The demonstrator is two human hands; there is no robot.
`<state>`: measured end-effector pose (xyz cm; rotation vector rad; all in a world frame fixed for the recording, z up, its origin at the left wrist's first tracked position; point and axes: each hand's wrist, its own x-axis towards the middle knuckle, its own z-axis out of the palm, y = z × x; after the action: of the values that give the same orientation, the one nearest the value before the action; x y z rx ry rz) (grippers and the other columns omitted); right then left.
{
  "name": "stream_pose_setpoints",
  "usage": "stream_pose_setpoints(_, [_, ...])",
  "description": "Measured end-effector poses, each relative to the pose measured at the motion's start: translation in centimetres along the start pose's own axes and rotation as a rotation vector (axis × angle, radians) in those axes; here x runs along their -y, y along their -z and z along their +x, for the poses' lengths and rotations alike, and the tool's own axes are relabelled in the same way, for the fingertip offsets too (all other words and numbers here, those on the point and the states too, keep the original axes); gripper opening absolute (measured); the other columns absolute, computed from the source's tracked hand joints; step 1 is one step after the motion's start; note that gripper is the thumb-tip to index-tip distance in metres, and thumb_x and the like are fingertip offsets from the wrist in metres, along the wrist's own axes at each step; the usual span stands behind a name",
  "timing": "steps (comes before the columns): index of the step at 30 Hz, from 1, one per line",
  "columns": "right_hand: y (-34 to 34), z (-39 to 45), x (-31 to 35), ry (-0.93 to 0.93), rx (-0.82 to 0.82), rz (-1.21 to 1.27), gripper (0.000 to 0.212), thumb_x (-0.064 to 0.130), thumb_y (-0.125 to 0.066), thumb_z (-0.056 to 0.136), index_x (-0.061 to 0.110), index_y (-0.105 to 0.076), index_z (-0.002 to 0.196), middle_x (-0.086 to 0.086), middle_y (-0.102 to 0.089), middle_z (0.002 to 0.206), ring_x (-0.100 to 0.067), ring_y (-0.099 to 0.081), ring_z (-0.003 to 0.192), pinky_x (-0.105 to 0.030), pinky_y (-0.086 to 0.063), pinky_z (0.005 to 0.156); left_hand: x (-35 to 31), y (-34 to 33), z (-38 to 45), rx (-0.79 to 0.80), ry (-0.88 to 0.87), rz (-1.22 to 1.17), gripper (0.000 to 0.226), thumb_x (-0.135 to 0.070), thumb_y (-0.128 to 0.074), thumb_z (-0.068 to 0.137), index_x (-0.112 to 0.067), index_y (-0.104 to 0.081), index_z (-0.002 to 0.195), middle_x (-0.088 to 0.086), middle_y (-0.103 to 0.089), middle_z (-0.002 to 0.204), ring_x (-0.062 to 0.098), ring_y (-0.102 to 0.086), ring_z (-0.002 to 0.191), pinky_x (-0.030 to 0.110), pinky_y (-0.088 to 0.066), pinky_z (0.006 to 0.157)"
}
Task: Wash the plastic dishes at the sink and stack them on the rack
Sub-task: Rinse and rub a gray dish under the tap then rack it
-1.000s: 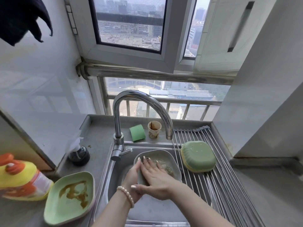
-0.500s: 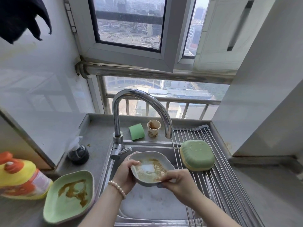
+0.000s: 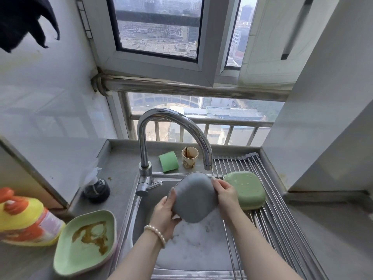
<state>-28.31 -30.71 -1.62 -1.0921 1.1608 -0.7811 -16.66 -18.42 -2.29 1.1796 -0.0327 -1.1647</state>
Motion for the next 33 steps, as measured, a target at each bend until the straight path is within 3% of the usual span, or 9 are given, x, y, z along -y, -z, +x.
stream_pose_setpoints(4, [-3.4, -0.6, -0.5, 0.324, -0.144, -0.712, 0.042, 0.034, -0.030, 0.102, 0.012, -0.062, 0.117, -0.007, -0.062, 0.119, -0.024, -0.053, 0.113, -0.037, -0.039, 0.097, 0.6, -1.6, -0.4, -0.038, 0.047, -0.227, 0.038, -0.037, -0.044, 0.098, -0.004, -0.060, 0.109, 0.020, -0.066, 0.110, 0.032, -0.061, 0.101, 0.050, -0.049, 0.089])
stream_pose_setpoints(7, [-6.0, -2.7, -1.7, 0.582, 0.176, -1.047, 0.073, 0.061, -0.010, 0.095, 0.016, -0.031, 0.149, -0.001, -0.027, 0.155, -0.017, -0.021, 0.144, -0.036, -0.013, 0.119, 0.1, -2.1, 0.5, -0.073, 0.055, -0.382, 0.042, -0.033, -0.035, 0.103, -0.002, -0.059, 0.118, 0.022, -0.061, 0.123, 0.034, -0.057, 0.115, 0.049, -0.041, 0.102])
stream_pose_setpoints(14, [-0.6, -5.0, -5.1, 1.214, 0.519, -1.398, 0.055, 0.048, -0.020, 0.102, 0.017, -0.035, 0.145, 0.000, -0.035, 0.152, -0.022, -0.032, 0.141, -0.039, -0.021, 0.113, -0.5, 1.1, 2.1, -0.306, 0.216, -0.462, 0.058, -0.046, -0.028, 0.102, 0.002, -0.056, 0.119, 0.024, -0.057, 0.126, 0.038, -0.056, 0.114, 0.048, -0.045, 0.091])
stream_pose_setpoints(18, [-0.9, -3.5, -1.9, 0.855, 0.305, -1.339, 0.072, 0.055, -0.005, 0.099, 0.011, -0.035, 0.146, -0.005, -0.029, 0.154, -0.029, -0.025, 0.143, -0.033, -0.003, 0.115, 0.4, -0.7, 1.4, -0.422, 0.158, -0.334, 0.036, -0.026, -0.036, 0.104, -0.003, -0.056, 0.084, 0.016, -0.059, 0.112, 0.032, -0.057, 0.076, 0.042, -0.046, 0.071])
stream_pose_setpoints(20, [-3.5, -4.1, -1.1, 0.789, 0.289, -1.395, 0.076, 0.057, 0.003, 0.094, 0.013, -0.023, 0.151, -0.004, -0.014, 0.159, -0.026, -0.008, 0.147, -0.032, 0.008, 0.114, 0.3, -1.5, 0.7, -0.414, 0.140, -0.256, 0.035, -0.024, -0.040, 0.103, 0.001, -0.059, 0.089, 0.016, -0.067, 0.100, 0.030, -0.058, 0.084, 0.038, -0.051, 0.074])
stream_pose_setpoints(23, [-4.7, -5.5, -1.6, 1.064, 0.407, -1.441, 0.052, 0.038, -0.021, 0.100, 0.018, -0.053, 0.136, 0.000, -0.048, 0.143, -0.021, -0.042, 0.135, -0.037, -0.019, 0.111, -0.1, -1.8, 0.3, -0.397, 0.088, -0.115, 0.037, -0.025, -0.037, 0.104, 0.003, -0.060, 0.112, 0.015, -0.070, 0.097, 0.031, -0.059, 0.103, 0.029, -0.052, 0.084])
stream_pose_setpoints(26, [-3.4, -3.7, -2.3, 1.288, 0.398, -1.368, 0.047, 0.044, -0.032, 0.095, 0.025, -0.049, 0.134, 0.002, -0.054, 0.138, -0.020, -0.047, 0.130, -0.043, -0.026, 0.105, -0.4, -1.4, 0.6, -0.400, 0.026, -0.081, 0.039, -0.034, -0.047, 0.097, -0.001, -0.065, 0.089, 0.017, -0.067, 0.104, 0.030, -0.063, 0.089, 0.038, -0.051, 0.087])
stream_pose_setpoints(30, [-4.0, -2.4, 0.5, 0.902, 0.232, -1.242, 0.052, 0.055, -0.026, 0.088, 0.019, -0.064, 0.092, -0.003, -0.065, 0.097, -0.027, -0.057, 0.096, -0.039, -0.042, 0.078, -0.6, -1.7, 1.3, -0.459, -0.077, 0.301, 0.052, -0.061, -0.051, 0.081, -0.011, -0.061, 0.067, 0.016, -0.069, 0.093, 0.031, -0.064, 0.089, 0.043, -0.051, 0.089])
stream_pose_setpoints(33, [-4.5, -1.9, 2.0, 0.572, 0.173, -1.103, 0.042, 0.050, -0.030, 0.080, 0.017, -0.048, 0.062, -0.002, -0.058, 0.069, -0.024, -0.053, 0.073, -0.032, -0.031, 0.061, -2.2, -2.4, 0.6, -0.453, -0.167, 0.407, 0.056, -0.056, -0.054, 0.088, -0.009, -0.057, 0.057, 0.006, -0.058, 0.062, 0.025, -0.052, 0.063, 0.033, -0.042, 0.066])
